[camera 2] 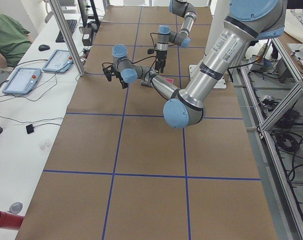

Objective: Fold towel twice with both arms
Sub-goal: 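Lift the strip end and fold it toward the robot with the right gripper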

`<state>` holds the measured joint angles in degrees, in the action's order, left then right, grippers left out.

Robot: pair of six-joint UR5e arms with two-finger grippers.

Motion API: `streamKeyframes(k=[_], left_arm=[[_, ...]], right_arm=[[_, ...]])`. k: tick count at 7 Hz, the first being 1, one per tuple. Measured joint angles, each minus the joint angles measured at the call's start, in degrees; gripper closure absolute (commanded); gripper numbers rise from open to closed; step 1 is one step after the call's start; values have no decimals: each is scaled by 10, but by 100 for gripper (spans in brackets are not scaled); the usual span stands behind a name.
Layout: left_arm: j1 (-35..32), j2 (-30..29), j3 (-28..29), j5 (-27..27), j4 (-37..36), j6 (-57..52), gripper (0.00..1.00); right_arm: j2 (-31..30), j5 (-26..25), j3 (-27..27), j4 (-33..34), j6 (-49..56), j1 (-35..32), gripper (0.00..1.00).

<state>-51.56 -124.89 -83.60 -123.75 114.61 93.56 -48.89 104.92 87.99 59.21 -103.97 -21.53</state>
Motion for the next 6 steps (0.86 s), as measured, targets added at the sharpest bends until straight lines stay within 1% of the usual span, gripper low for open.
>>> streamKeyframes(k=[1,2,4,5,6], left_arm=[[0,0,0,0,0,-2,0],[0,0,1,0,1,-2,0],[0,0,0,0,0,-3,0],[0,0,0,0,0,-4,0],[0,0,0,0,0,-4,0]], right_arm=[[1,-2,-4,2,-9,4,14],[2,-4,-10,4,-29,8,28],[4,-5,-14,5,-95,13,61],[4,-5,-14,5,-121,13,66],[4,-5,-14,5,-135,14,66]])
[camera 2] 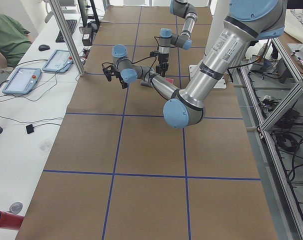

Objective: Fold towel twice with both arms
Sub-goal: 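Lift the strip end and fold it toward the robot with the right gripper, then lower the folded end onto the towel and open the right gripper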

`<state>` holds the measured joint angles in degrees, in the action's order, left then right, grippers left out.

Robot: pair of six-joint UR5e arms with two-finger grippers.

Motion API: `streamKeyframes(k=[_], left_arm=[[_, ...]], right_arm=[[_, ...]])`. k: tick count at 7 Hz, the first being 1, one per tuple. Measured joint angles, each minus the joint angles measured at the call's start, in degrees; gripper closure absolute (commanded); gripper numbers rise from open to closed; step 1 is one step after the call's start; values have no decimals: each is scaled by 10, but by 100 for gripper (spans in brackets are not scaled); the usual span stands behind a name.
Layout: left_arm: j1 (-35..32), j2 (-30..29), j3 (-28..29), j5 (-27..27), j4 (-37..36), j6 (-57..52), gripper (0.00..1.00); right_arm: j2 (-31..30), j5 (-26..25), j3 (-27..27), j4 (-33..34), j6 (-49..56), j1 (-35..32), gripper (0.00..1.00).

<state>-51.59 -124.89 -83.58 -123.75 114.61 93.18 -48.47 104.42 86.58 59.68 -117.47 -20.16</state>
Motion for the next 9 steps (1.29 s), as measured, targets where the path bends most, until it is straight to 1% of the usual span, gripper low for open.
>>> streamKeyframes(k=[4,5,6,9], left_arm=[[0,1,0,0,0,0,0],[0,1,-1,0,0,0,0],[-1,1,-1,0,0,0,0],[0,1,1,0,1,-1,0]], right_arm=[[-6,1,0,-1,-7,0,66],[-7,1,1,-1,-7,0,79],[-8,1,1,-1,-7,0,99],[-12,2,3,-1,-4,0,100]])
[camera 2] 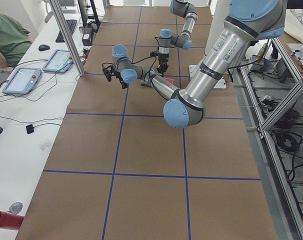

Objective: Fold towel twice with both arms
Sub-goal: 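Lower the folded end onto the towel and open the right gripper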

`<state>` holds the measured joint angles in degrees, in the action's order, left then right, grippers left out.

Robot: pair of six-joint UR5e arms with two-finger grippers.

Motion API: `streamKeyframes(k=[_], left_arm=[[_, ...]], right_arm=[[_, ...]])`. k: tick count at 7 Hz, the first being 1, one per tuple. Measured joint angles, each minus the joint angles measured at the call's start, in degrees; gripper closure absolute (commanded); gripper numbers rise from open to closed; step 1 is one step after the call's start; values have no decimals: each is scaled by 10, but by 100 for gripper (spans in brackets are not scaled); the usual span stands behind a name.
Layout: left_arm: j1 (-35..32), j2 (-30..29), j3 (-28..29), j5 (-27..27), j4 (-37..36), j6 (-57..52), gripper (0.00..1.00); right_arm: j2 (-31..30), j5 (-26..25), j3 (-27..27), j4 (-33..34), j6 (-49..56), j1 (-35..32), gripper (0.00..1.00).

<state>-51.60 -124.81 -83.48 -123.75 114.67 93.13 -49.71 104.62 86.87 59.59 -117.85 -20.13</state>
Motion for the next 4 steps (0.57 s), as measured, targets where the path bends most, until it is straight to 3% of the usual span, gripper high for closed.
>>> streamKeyframes(k=[4], left_arm=[[0,5,1,0,1,-1,0]], right_arm=[[-5,1,24,-1,3,7,100]])
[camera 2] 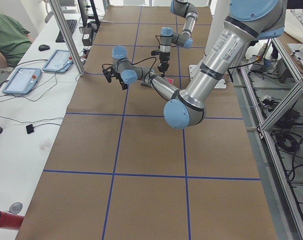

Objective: Fold towel twice with both arms
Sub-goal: 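Lower the folded end onto the towel and open the right gripper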

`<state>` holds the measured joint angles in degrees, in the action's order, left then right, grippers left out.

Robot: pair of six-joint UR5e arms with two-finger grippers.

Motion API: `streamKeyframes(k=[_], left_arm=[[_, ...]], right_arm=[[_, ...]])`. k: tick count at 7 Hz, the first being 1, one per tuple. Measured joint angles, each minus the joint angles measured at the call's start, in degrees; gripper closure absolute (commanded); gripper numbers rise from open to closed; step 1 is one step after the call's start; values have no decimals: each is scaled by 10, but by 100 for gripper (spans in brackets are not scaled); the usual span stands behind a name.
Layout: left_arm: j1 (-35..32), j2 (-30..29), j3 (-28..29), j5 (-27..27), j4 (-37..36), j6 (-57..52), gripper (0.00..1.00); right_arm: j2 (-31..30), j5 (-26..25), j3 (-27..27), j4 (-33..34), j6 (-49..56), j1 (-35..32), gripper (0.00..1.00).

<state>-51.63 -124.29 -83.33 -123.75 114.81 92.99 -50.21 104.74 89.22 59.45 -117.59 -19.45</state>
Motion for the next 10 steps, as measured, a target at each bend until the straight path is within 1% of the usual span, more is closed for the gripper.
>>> streamKeyframes(k=[3,4,5,8,10], left_arm=[[0,6,1,0,1,-15,0],[0,7,1,0,1,-17,0],[0,7,1,0,1,-18,0],[0,7,1,0,1,-18,0],[0,7,-1,0,1,-18,0]], right_arm=[[-29,-3,40,0,-1,28,100],[-40,-3,53,0,-1,35,78],[-47,-3,58,0,-1,42,2],[-56,-17,61,0,1,53,1],[-55,-15,71,3,3,43,1]])
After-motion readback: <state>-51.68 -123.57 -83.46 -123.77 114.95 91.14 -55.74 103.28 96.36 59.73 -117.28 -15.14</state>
